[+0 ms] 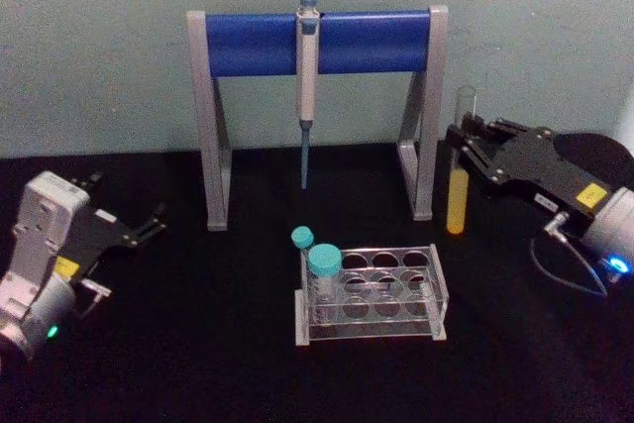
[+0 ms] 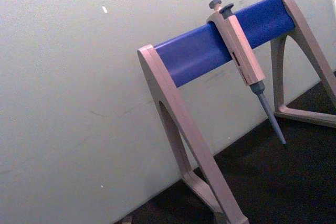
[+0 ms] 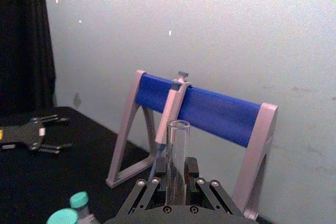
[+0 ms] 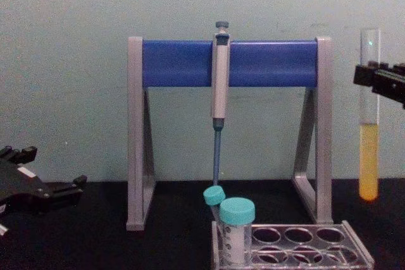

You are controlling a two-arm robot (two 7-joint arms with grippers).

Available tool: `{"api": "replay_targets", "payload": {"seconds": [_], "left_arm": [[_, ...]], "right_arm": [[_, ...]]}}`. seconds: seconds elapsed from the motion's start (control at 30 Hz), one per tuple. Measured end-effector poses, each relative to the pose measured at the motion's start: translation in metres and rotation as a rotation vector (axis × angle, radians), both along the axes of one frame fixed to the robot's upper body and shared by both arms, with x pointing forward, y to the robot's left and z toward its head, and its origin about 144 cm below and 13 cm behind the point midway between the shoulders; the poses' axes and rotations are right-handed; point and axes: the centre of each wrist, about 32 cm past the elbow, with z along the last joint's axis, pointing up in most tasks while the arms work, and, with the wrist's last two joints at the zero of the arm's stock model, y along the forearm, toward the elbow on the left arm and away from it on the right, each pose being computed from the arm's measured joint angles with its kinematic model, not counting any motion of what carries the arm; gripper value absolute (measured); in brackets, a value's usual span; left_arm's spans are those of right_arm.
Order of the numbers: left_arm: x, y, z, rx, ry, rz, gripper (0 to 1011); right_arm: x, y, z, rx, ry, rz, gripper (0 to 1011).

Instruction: Pick up the test tube from the test tube rack, shake it, then place it back into the test tube rack.

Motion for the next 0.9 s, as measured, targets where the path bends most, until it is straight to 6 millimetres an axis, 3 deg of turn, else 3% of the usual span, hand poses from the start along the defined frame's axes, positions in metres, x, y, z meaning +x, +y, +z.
{"api": "replay_targets", "payload": {"seconds": [0.43,0.9], "left_arm": [[0.0,0.0,0.0,0.0,0.0,0.0,1001],[0.0,0.0,0.0,0.0,0.0,0.0,1001]], "right_arm": [[0.027,0.023,-0.013,0.08,-0.035,0.067,229],[0.026,0.024,-0.011,0.171,0.066,0.232,229]]}}
